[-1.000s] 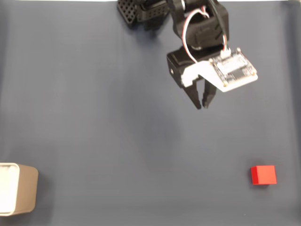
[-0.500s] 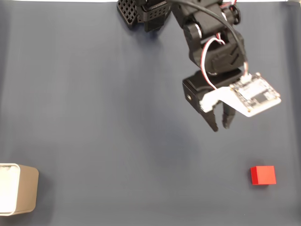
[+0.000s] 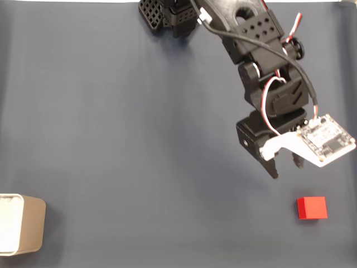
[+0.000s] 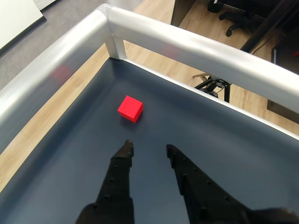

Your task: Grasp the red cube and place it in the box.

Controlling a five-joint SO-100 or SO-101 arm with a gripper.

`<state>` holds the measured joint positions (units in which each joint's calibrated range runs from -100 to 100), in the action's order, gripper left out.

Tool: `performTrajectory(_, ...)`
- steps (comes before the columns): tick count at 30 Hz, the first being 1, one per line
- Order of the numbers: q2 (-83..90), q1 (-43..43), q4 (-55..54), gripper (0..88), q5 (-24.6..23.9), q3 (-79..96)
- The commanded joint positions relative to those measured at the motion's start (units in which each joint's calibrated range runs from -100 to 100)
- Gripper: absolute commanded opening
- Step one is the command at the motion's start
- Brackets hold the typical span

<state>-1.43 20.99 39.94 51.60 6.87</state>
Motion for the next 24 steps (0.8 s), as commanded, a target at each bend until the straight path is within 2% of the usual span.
performTrajectory(1, -2.1, 0.7, -1.7, 19.4, 0.3, -5.0)
performTrajectory(24, -25.1, 2.2, -1.7, 37.7, -0.8, -29.3)
